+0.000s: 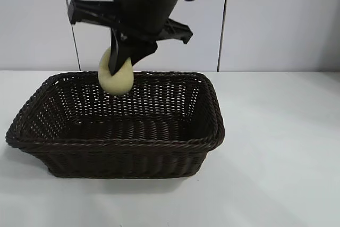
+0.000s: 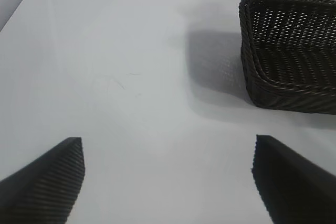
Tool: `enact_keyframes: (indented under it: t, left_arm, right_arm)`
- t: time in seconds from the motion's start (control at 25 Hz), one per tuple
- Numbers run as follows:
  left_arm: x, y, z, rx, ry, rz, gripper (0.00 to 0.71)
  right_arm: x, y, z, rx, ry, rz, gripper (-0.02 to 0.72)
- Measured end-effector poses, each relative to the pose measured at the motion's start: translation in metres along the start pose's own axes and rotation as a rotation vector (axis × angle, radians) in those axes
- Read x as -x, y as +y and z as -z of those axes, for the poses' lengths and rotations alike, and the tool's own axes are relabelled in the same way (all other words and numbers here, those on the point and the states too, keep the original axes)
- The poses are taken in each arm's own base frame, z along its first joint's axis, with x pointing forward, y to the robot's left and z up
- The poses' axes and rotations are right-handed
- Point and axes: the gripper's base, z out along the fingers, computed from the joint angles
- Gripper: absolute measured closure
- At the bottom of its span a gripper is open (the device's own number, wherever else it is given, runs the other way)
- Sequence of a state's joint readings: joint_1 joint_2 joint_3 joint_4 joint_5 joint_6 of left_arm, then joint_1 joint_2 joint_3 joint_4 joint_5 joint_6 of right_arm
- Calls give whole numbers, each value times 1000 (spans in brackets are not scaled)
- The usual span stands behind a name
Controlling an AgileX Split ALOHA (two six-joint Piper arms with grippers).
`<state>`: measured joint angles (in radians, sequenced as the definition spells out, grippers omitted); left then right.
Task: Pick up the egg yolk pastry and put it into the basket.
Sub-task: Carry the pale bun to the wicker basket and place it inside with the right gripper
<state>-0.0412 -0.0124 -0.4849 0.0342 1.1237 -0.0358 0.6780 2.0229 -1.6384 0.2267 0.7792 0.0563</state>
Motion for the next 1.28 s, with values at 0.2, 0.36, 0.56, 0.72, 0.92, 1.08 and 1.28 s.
enact_keyframes:
  t: [0.2, 0.36, 0.56, 0.72, 0.92, 1.08, 1.28]
  left_arm:
    - [0, 0, 0, 0, 0, 0, 79]
    - [0, 0, 0, 0, 0, 0, 79]
    - [0, 0, 0, 0, 0, 0, 79]
    - [0, 0, 0, 0, 0, 0, 79]
    - [0, 0, 0, 0, 0, 0, 79]
    - [0, 0, 0, 0, 0, 0, 79]
    - [0, 0, 0, 0, 0, 0, 79]
  right_arm:
    - [-11, -10, -42, -21, 73, -14, 671]
    - [-10, -11, -48, -27, 58, -11, 643]
    - [-10, -11, -48, -27, 56, -11, 423]
    - [-12, -11, -46, -29, 91, -9, 204]
    - [0, -5, -29, -27, 135, 3, 164]
    - [16, 0, -5, -62, 152, 11, 164]
    - [26, -1, 21, -143, 190, 41, 164]
